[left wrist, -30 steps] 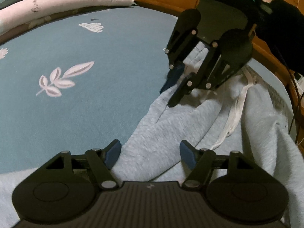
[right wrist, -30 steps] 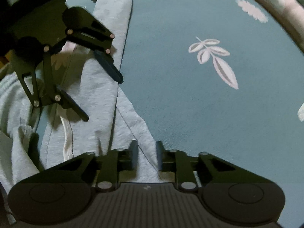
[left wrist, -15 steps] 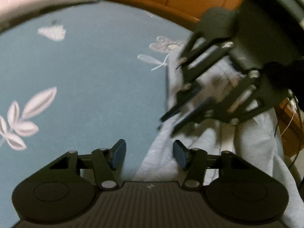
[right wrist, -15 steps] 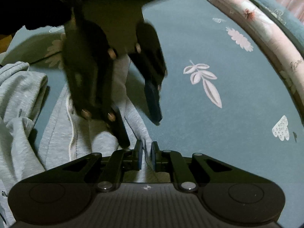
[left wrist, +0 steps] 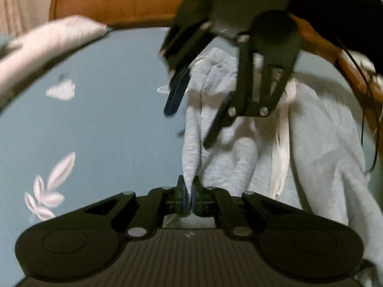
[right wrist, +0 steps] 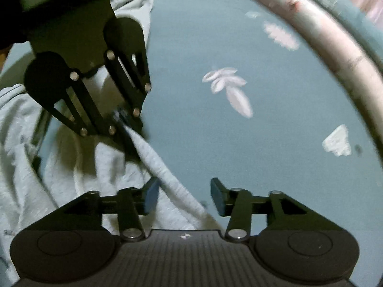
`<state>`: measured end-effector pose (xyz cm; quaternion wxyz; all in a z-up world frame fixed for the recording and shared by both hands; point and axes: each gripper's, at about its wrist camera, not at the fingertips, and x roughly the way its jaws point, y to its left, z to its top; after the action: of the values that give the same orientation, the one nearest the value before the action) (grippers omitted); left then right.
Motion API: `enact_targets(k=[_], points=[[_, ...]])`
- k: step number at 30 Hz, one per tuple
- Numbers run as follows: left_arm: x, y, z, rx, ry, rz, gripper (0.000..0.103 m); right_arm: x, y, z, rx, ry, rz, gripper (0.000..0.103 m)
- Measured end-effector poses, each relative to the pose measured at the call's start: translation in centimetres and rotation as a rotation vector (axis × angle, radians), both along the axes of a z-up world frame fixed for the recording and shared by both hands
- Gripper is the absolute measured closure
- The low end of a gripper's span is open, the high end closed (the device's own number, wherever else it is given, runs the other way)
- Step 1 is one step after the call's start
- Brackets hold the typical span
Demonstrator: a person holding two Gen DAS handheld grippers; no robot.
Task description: Fold clothes
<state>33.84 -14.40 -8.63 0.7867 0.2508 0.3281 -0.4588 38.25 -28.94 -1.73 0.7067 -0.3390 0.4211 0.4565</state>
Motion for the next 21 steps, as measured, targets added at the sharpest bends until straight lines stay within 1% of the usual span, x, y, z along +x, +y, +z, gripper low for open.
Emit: enact_targets(k=[1,2,5,7,8,9,10,11,13,17,19,21], points=[[-0.5,-0.2,0.1,0.014,-0.03,-0.017,0.101,0.4,0.2,-0.2,-0.003,0.043,0.013,0.043],[-0.8,-0.4,0.2,0.031,-0.053,-0.033,0.101,0.7,0.3,-0.5,-0.012,0.075,0.016,0.043],[-1.5,-0.4,0.4,0.061,-0.099,-0.065,0.101,1.4,0.7,-1.9,-0.07,0.108,0.023,0.043],[-1.2,-0.7,0.6,0.066,-0.109,-0.051,0.101,2.0,0.4,-2.6,-0.1,0.145,0.013,0.045],[-0.9,-0.9,0.8,0.067,-0.109,-0.039,0.101,2.3,0.2,-2.9,-0.11,0.167,0.004,0.048],[-0.6,-1.2,0.9,0.067,-0.109,-0.027,0.101,2.4,-0.2,-2.9,-0.111,0.178,-0.009,0.062],[-0.3,-1.3,1.0,0.064,-0.105,-0.009,0.101,2.6,-0.6,-2.8,-0.108,0.187,-0.022,0.071],[0.3,-1.2,1.0,0.054,-0.093,0.021,0.101,2.6,-1.0,-2.5,-0.089,0.175,-0.037,0.073],[1.5,-1.0,0.9,0.037,-0.073,0.08,0.101,2.5,-1.3,-2.1,-0.065,0.121,-0.059,0.078],[3.4,-1.4,0.9,0.052,-0.102,0.147,0.101,2.6,-1.7,-1.5,-0.04,-0.016,-0.112,0.079],[4.4,-1.8,0.7,0.067,-0.118,0.177,0.101,3.1,-2.1,-1.4,-0.019,-0.059,-0.157,0.079],[5.9,-1.9,0.3,0.074,-0.114,0.225,0.101,3.7,-2.4,-1.6,-0.01,-0.085,-0.193,0.079]])
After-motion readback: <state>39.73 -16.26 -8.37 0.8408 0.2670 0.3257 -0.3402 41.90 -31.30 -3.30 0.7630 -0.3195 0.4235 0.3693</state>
